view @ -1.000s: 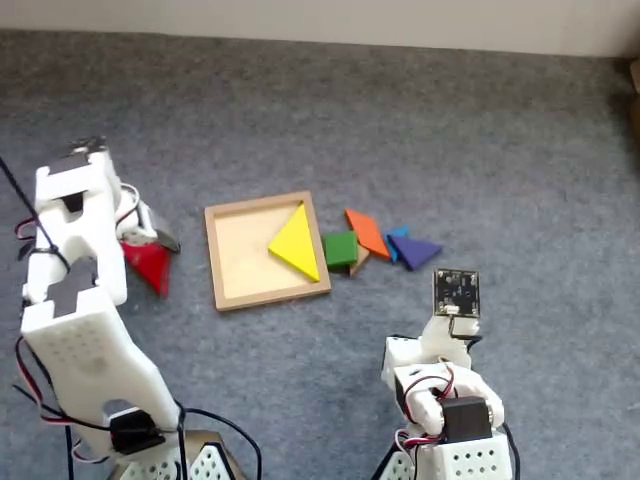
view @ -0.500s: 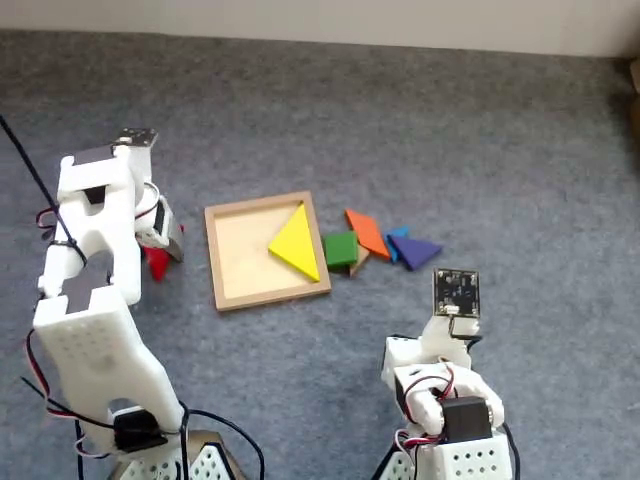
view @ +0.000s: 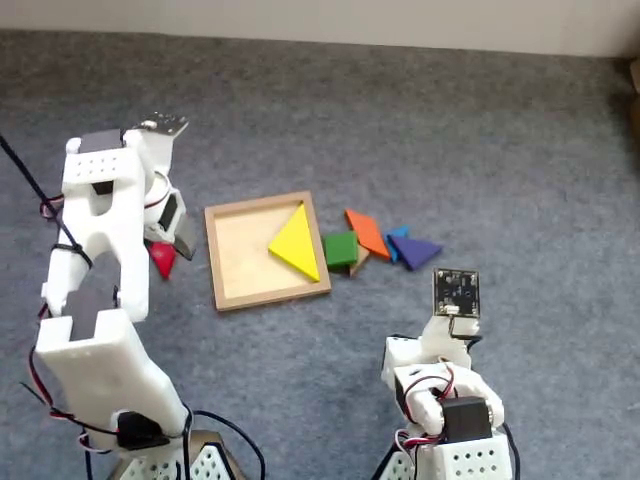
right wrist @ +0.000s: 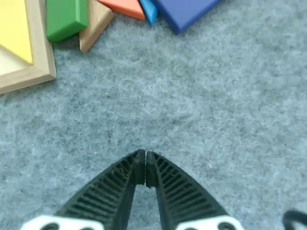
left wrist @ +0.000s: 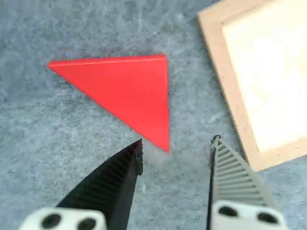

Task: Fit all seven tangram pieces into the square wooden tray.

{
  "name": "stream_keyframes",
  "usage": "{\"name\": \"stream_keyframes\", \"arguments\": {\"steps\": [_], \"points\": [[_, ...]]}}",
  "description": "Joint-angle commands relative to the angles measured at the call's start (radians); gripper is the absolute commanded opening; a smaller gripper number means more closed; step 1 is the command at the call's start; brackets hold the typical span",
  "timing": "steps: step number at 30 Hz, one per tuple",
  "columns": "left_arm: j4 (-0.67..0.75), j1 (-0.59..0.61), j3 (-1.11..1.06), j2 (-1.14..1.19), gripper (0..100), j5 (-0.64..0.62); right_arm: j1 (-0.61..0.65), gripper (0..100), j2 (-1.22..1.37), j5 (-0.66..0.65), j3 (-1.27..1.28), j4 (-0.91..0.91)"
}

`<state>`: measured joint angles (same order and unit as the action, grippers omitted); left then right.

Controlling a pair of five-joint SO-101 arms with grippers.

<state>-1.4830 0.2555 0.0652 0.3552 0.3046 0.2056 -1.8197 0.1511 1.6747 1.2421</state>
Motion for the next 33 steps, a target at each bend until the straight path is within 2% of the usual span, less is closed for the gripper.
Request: {"name": "stream_keyframes", "arguments": {"steps": [1,4,7,12,18,25,30,33], "points": [[-0.009,-0.038,0.03,-0.073,23,0.003,-0.012,2.2,-0.015,-0.011,0.101,0.005],[-0.002,-0.012,0.031,-0.071,23,-0.008,-0.012,2.2,-0.015,-0.011,0.101,0.005],[0.074,0.019,0.025,-0.071,24,-0.104,-0.012,2.2,-0.015,-0.011,0.101,0.005],[0.115,0.064,0.025,-0.07,39,-0.313,-0.012,2.2,-0.015,-0.011,0.101,0.005],[0.133,0.096,0.028,-0.044,38,-0.457,-0.012,2.2,-0.015,-0.011,0.101,0.005],[0.203,0.101,0.036,0.136,38,-0.474,-0.012,2.2,-0.015,-0.011,0.101,0.005],[0.227,0.101,0.036,0.182,38,-0.474,-0.012,2.2,-0.015,-0.011,0.101,0.005],[0.229,0.102,0.036,0.183,33,-0.473,-0.012,2.2,-0.015,-0.011,0.101,0.005]]}}
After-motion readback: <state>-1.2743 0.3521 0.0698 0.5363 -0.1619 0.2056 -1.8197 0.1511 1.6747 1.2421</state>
